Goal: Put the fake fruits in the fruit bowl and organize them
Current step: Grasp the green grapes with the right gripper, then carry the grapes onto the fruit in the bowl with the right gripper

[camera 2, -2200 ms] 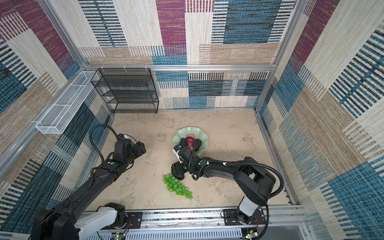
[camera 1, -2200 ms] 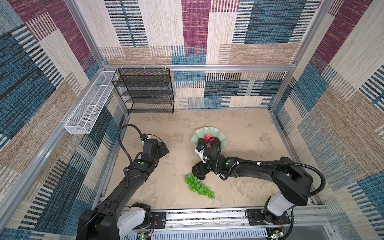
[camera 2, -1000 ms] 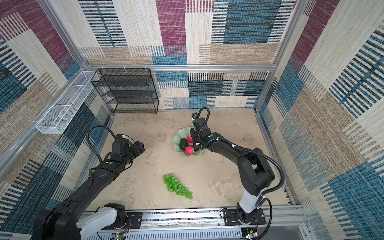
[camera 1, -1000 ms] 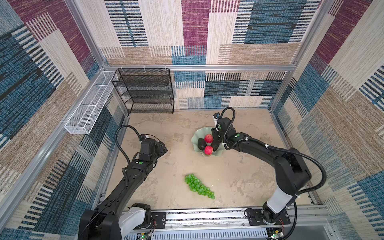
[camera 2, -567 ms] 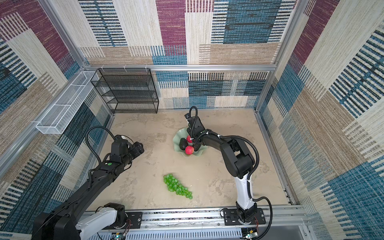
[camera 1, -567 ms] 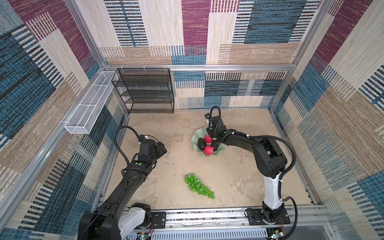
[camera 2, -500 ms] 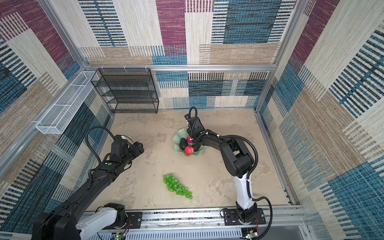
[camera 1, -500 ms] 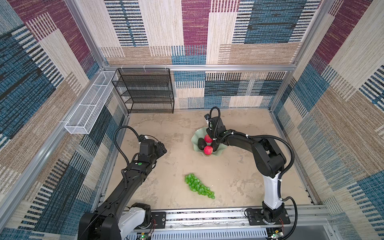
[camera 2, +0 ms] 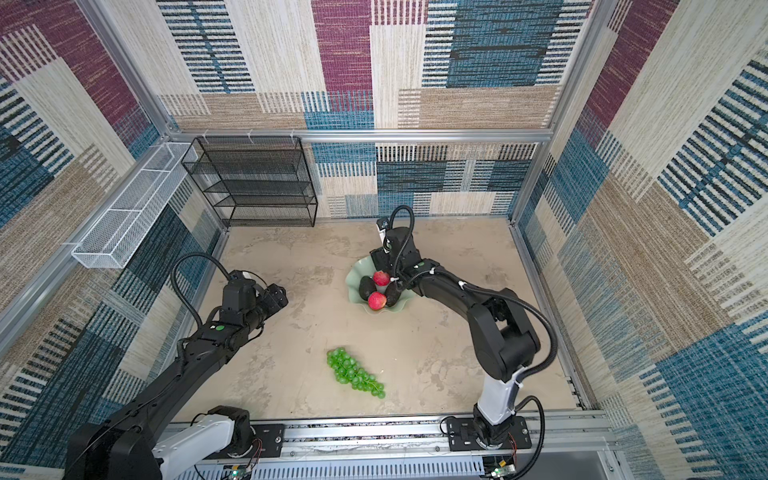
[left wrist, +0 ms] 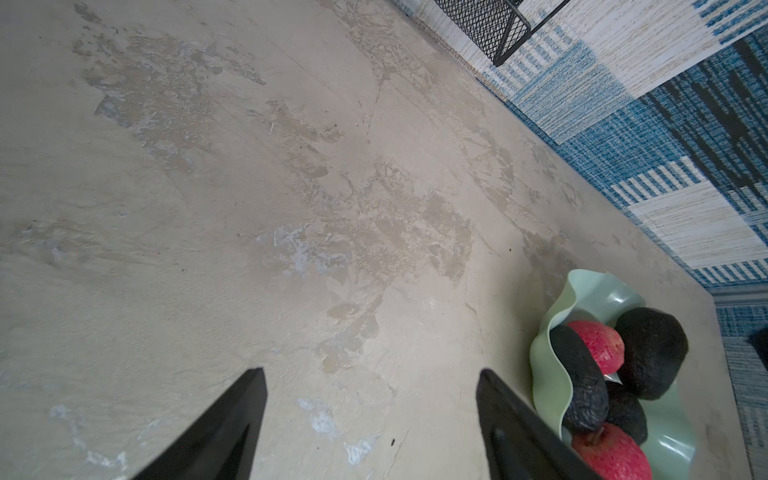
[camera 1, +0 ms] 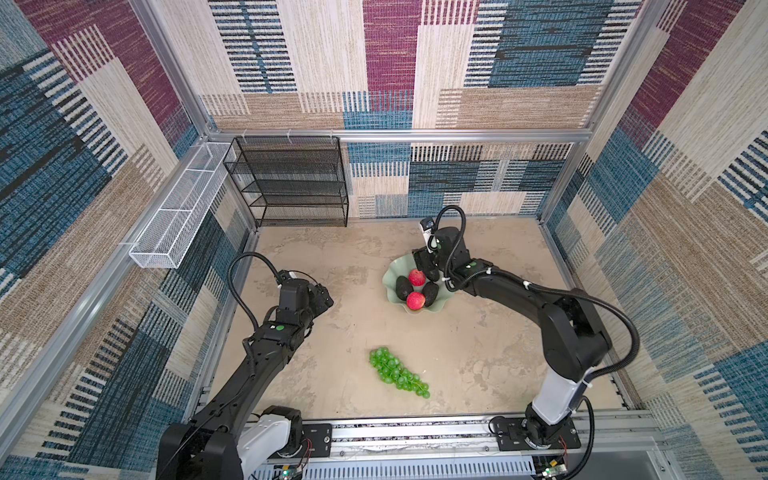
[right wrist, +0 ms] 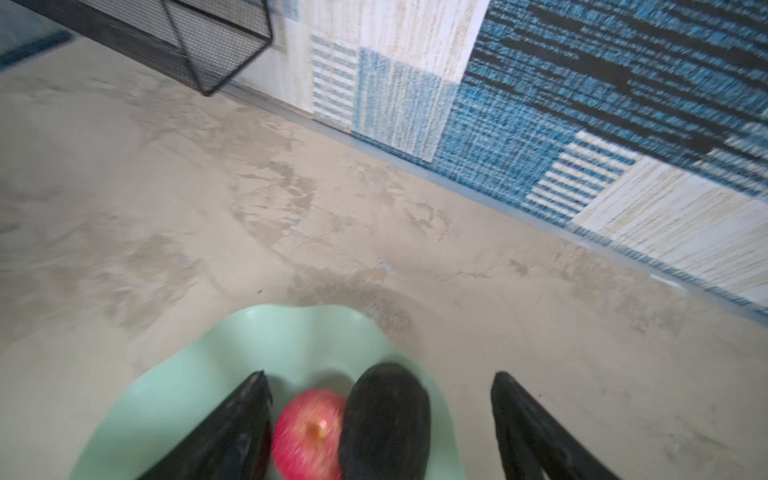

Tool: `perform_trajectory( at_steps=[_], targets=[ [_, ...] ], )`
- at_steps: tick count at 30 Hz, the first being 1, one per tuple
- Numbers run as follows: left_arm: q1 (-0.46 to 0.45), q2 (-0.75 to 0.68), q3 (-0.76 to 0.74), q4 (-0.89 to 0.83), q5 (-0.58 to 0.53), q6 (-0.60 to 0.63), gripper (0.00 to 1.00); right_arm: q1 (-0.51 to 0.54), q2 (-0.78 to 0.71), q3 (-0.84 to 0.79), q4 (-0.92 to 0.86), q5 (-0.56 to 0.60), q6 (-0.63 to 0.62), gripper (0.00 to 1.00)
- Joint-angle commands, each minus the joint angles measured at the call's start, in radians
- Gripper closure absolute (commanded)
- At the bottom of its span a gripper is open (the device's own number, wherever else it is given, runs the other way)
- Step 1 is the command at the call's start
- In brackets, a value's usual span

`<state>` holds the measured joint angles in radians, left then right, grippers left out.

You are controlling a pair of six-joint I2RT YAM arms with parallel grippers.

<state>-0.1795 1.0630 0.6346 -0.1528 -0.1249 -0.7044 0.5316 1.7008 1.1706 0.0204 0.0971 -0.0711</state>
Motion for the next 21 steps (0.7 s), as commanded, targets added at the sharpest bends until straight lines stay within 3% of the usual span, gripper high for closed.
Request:
perform_trajectory(
  at_steps=[1,5,8,14,21],
  targets=[
    [0.003,-0.003,-0.009,0.046,-0.003,-0.010,0.17,0.030,-0.143,-0.174,0.067,-0.264,0.089,0.08],
    [0.009,0.002,-0.010,0.051,-0.005,-0.008,0.17,0.157,-0.325,-0.436,0.171,-0.381,0.071,0.03],
    [0.013,0.003,-0.009,0.052,0.000,-0.003,0.17,0.243,-0.375,-0.552,0.245,-0.439,0.096,0.02],
    [0.017,-0.015,-0.012,0.045,0.011,0.006,0.17,0.391,-0.278,-0.564,0.247,-0.430,0.084,0.02],
    [0.021,-0.055,-0.027,0.034,0.006,0.005,0.17,0.460,-0.116,-0.497,0.202,-0.409,0.054,0.05]
  ],
)
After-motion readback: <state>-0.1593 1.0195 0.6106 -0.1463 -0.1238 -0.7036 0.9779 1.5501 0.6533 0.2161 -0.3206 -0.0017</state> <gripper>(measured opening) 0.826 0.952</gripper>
